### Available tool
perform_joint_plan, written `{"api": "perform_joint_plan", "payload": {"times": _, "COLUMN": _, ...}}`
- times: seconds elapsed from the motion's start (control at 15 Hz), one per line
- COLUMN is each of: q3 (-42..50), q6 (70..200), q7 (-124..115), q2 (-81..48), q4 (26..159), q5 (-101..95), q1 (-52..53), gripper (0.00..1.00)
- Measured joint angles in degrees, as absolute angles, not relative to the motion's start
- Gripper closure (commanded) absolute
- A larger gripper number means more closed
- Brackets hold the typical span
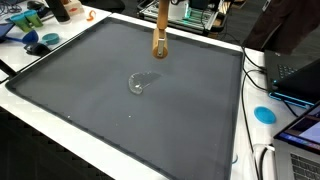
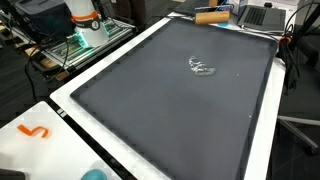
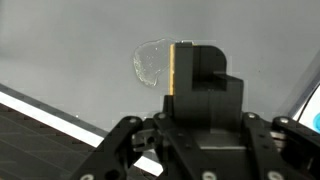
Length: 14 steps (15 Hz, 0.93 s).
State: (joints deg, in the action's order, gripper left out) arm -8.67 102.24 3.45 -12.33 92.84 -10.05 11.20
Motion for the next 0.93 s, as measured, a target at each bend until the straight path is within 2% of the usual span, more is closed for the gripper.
{"api": "perform_joint_plan", "payload": {"times": 0.33, "q3": -8.6, "q6": 100.6, "q7": 4.9, "q2": -12.3, "q4": 92.8, "q5": -10.6, "q1": 10.9, "gripper": 0.76}}
{"api": "perform_joint_plan", "payload": {"times": 0.4, "q3": -8.6, "q6": 100.2, "q7": 6.0, "q2": -12.3, "q4": 92.8, "q5": -10.5, "q1": 10.6, "gripper": 0.51}}
{"api": "perform_joint_plan", "payload": {"times": 0.93, "q3": -8.5, "q6": 99.7, "q7": 8.9, "q2": -12.3, "q4": 92.8, "q5": -9.7, "q1": 9.7, "gripper": 0.51}}
